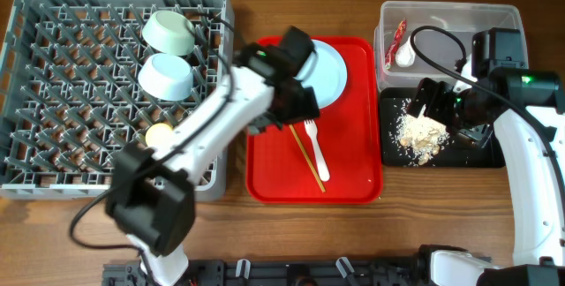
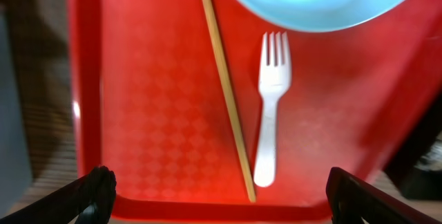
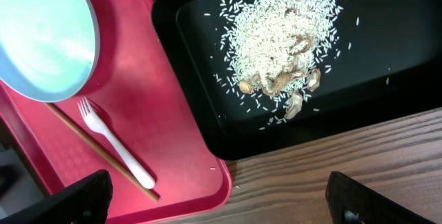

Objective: Sort waste into correct bins and load items into the dishwasher rack

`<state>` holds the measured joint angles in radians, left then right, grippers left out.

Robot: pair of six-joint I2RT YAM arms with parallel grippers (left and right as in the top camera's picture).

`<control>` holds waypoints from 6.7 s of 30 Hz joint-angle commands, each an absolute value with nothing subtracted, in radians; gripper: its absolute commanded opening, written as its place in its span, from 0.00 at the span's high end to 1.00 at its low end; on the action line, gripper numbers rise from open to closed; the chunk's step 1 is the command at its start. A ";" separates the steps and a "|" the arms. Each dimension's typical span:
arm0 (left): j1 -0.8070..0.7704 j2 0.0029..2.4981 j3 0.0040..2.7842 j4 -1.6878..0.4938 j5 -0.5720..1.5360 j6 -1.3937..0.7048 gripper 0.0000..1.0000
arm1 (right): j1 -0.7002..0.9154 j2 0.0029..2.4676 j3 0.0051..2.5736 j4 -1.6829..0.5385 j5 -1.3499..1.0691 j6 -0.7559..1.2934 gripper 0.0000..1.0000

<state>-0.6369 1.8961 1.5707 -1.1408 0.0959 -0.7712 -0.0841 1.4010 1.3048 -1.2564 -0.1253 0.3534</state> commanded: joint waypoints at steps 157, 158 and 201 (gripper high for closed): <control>-0.780 2.055 1.348 -0.580 -0.122 -0.690 0.41 | -0.084 1.384 1.322 -1.269 -0.111 0.340 0.00; -0.782 2.059 1.348 -0.578 -0.122 -0.689 0.41 | -0.084 1.384 1.322 -1.269 -0.111 0.340 0.00; -0.779 1.924 1.348 -0.772 -0.157 -0.682 0.72 | -0.084 1.384 1.322 -1.272 -0.111 0.340 0.00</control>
